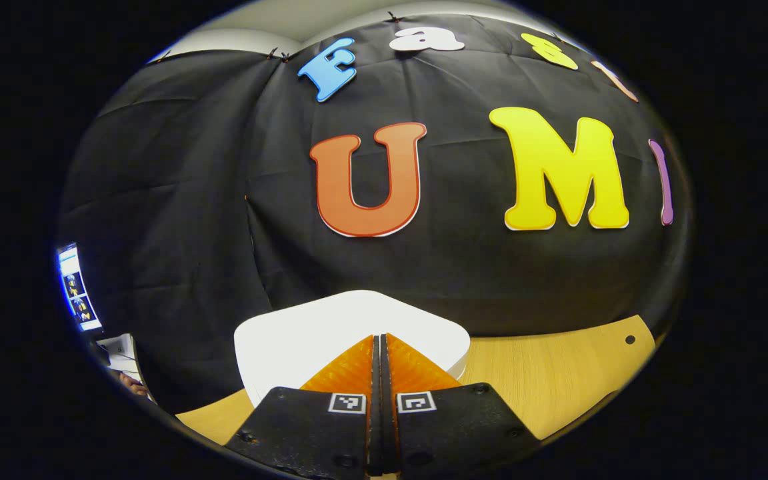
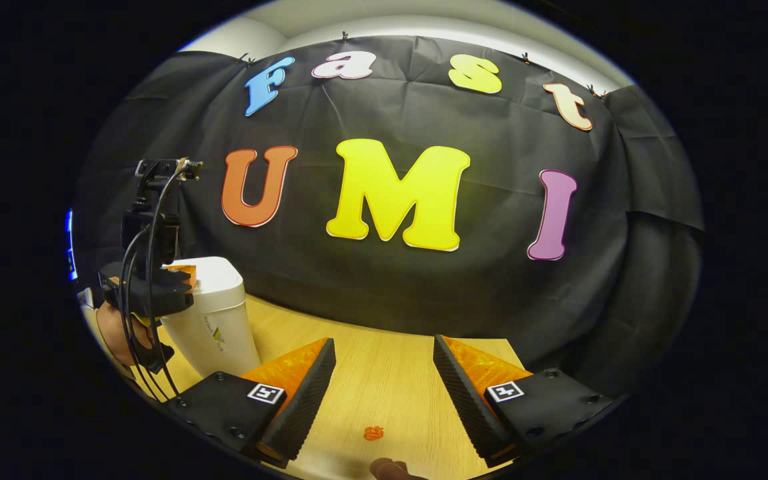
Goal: Press the lid of the desktop garbage bin to open it, pick up the crumpled paper on the desktop and throw it into the bin, then pick up the pop can on the desktop and drop it into the bin, and finally close the garbage bin lid.
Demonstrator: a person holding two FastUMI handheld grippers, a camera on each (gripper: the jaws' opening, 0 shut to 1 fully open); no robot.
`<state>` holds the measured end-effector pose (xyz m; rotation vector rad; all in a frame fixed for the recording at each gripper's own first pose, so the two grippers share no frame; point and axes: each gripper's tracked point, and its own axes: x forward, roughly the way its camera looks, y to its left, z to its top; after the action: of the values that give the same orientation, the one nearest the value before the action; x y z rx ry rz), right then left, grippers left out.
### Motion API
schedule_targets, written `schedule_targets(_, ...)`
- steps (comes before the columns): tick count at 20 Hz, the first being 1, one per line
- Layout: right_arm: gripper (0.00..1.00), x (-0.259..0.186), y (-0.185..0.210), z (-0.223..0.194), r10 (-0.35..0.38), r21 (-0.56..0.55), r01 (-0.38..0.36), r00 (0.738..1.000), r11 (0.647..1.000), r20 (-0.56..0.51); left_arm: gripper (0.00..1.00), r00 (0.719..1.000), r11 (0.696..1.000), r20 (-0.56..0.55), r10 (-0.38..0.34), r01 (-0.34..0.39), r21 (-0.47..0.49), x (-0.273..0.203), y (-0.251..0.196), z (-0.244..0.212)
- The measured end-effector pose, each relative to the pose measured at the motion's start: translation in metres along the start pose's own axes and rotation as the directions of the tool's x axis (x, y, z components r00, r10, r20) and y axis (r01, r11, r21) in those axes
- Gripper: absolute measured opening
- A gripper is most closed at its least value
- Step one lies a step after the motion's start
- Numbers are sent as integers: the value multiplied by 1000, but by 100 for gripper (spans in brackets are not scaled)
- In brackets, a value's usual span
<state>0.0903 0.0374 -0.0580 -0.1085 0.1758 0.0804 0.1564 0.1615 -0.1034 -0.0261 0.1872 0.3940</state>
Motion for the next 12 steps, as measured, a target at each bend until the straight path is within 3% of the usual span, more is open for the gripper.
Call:
schedule_targets(8, 94, 0, 4, -13, 6, 3, -6, 1000, 1000, -27, 4, 999, 1000, -40, 11, -12, -5, -1, 1, -5)
schedule_targets(12, 94, -2, 3, -12, 4, 15, -3, 1000, 1000, -24, 3, 1000, 1000, -2, 2, -2, 0, -2, 2, 6)
